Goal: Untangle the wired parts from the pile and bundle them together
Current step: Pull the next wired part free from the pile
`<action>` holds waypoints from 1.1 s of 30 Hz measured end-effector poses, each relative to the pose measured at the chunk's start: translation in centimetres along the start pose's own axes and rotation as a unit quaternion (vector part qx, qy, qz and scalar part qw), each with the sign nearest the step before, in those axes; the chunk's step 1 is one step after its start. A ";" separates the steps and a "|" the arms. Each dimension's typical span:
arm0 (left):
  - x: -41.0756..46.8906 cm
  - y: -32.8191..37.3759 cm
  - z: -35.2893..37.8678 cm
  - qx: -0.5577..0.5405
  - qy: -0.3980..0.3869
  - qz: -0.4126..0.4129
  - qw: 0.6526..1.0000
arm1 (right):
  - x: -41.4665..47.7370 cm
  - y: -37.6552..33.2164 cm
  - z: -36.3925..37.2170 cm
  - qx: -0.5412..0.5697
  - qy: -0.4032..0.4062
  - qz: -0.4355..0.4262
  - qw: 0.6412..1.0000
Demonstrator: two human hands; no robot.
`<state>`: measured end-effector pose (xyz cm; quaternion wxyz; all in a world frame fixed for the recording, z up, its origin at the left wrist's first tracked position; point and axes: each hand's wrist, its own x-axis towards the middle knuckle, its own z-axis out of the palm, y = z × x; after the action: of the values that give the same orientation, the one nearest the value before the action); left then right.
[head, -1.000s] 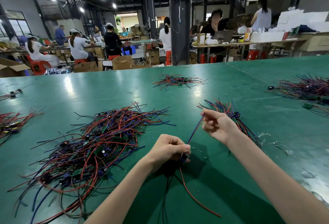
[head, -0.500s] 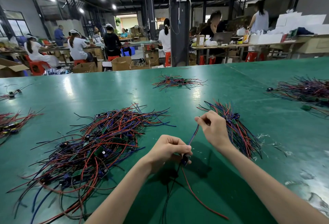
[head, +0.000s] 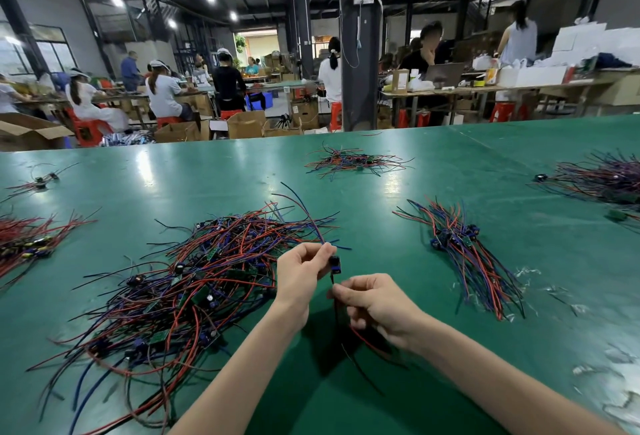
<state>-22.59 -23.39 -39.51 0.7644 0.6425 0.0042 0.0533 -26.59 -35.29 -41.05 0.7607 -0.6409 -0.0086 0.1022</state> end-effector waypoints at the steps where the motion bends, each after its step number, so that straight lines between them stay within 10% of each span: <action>1: 0.0 -0.1 0.1 -0.001 0.002 0.003 1.000 | 0.0 0.1 0.2 0.011 -0.001 0.004 1.000; 33: -0.1 -0.9 -0.3 -0.061 -0.197 -0.121 0.971 | 0.1 0.1 -0.6 -0.167 0.059 -0.083 0.981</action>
<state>-22.62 -23.23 -40.43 0.7885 0.5875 -0.0723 -0.1671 -26.43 -35.82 -41.29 0.6478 -0.7611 -0.0344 -0.0022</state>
